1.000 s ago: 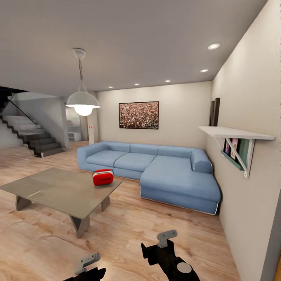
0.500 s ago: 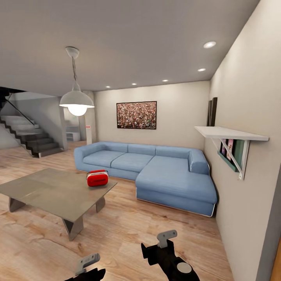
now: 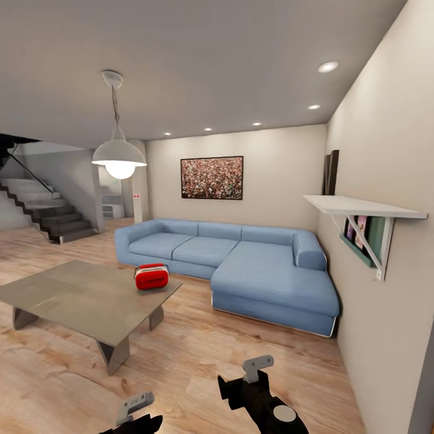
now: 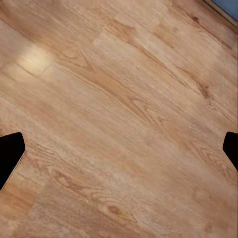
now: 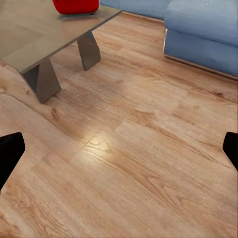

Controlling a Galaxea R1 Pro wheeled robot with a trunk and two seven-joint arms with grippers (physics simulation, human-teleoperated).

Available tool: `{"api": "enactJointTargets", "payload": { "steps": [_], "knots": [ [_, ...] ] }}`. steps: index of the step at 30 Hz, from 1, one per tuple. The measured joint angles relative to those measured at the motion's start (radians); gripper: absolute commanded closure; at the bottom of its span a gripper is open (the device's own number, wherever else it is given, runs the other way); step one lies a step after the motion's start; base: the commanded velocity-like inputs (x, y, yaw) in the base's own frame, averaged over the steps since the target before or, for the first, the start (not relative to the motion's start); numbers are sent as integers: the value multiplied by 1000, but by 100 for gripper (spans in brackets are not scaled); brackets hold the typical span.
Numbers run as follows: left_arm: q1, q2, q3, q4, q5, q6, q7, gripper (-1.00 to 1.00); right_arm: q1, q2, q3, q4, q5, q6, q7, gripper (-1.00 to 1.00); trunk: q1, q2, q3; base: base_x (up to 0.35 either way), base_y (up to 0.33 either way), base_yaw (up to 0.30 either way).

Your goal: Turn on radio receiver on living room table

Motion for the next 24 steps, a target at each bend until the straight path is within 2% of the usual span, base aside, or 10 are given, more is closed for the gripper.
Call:
{"api": "enactJointTargets", "payload": {
  "steps": [4,14,24],
  "knots": [
    [0,0,0,0,0,0,0,-100,0,0,0,0,0,0,0,-100,0,0,0,183,138,0],
    [0,0,2,0,-1,0,1,-100,0,0,0,0,-1,0,0,-100,0,0,0,28,13,0],
    [0,0,2,2,-1,-3,6,-100,0,0,0,0,0,0,0,-100,0,0,0,269,77,0]
  ]
}}
